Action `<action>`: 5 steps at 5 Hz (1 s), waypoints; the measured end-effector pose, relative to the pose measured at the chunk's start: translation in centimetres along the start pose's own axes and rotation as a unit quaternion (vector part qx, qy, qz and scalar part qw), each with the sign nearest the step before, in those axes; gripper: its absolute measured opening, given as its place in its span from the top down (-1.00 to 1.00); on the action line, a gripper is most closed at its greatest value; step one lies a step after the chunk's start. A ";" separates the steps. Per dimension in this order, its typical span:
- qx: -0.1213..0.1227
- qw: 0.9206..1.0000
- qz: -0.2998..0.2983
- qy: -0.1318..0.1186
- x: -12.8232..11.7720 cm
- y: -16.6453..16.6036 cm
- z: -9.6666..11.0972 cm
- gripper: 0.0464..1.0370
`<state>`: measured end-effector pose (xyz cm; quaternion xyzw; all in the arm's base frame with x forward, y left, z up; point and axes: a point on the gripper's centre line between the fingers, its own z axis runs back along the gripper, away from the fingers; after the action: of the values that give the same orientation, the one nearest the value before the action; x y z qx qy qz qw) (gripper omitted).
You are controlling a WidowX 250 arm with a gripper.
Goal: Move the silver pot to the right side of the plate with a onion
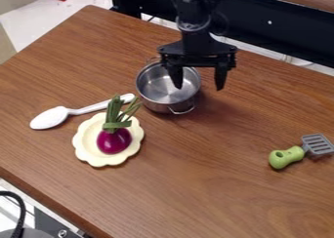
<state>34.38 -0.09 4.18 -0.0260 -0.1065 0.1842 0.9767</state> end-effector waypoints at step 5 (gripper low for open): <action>0.037 0.998 0.029 0.047 0.4 1.1 -3.3 -0.82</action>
<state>35.11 1.07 0.92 -0.0020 -0.0528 0.2150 0.9752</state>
